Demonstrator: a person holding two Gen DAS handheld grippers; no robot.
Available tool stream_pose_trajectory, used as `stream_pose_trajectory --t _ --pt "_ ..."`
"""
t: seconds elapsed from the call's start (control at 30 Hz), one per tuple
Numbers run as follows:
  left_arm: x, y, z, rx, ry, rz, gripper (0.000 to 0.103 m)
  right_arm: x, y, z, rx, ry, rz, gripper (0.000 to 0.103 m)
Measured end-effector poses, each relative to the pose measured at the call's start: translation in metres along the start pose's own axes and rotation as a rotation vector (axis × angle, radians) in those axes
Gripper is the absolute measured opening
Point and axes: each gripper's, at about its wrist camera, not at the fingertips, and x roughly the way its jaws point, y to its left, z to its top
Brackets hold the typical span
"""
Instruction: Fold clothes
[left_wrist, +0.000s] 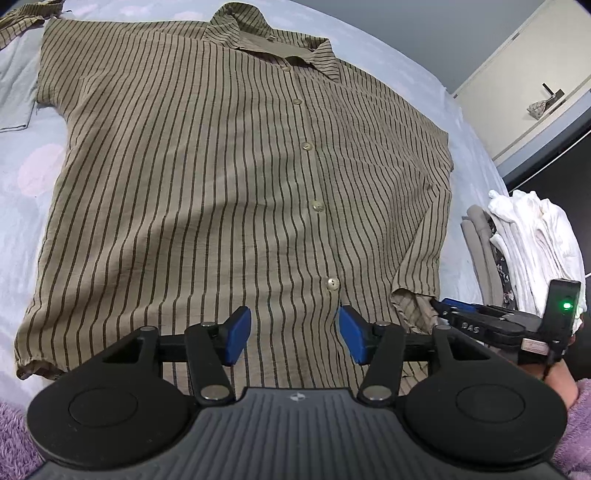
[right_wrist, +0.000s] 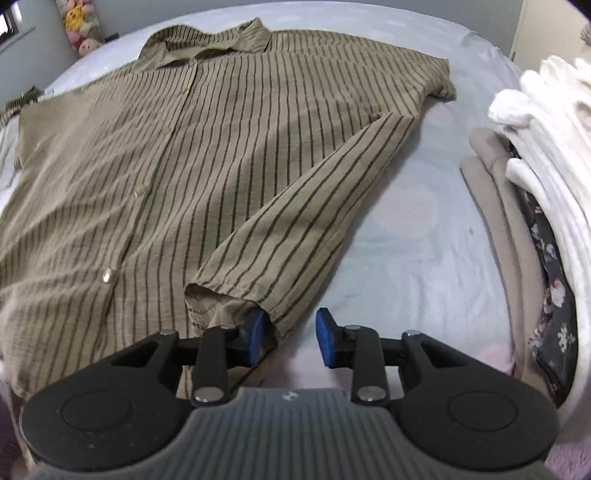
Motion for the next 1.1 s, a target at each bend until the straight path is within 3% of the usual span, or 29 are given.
stream_pose_trajectory --t 0.07,0.1,0.13,0.27,0.4,0.53,0.73,0.83,0.97,1.1 --pt "-0.001 0.001 0.0 -0.004 -0.004 -0.001 0.051 0.002 0.004 0.0 -0.03 -0.004 -0.013 0.03" --pt "-0.002 0.002 0.0 -0.007 -0.006 -0.001 0.051 0.001 0.006 0.0 -0.041 -0.014 -0.018 0.015" --pt "-0.002 0.003 0.001 -0.01 -0.008 0.0 0.051 -0.003 0.006 0.0 -0.045 -0.032 -0.023 0.007" --pt "-0.004 0.006 0.002 -0.015 -0.012 0.0 0.051 -0.03 -0.002 0.001 -0.063 -0.093 -0.037 0.002" --pt "-0.004 0.007 0.003 -0.022 -0.015 -0.009 0.051 -0.059 -0.02 0.004 -0.103 -0.091 -0.073 0.002" --pt "-0.003 0.006 0.004 -0.013 -0.015 -0.021 0.051 -0.064 -0.048 0.0 -0.161 -0.019 -0.186 0.002" --pt "-0.015 0.012 0.012 -0.007 -0.028 -0.022 0.051 -0.023 -0.087 -0.012 -0.171 0.193 -0.222 0.001" --pt "-0.029 0.022 0.024 0.05 -0.015 0.026 0.051 -0.012 -0.092 -0.012 -0.16 0.251 -0.175 0.0" --pt "-0.043 0.046 0.039 0.142 0.054 0.127 0.051 -0.013 -0.096 -0.013 -0.144 0.249 -0.152 0.0" --pt "-0.043 0.073 0.047 0.165 0.157 0.258 0.051 -0.021 -0.097 -0.015 -0.128 0.223 -0.151 0.003"
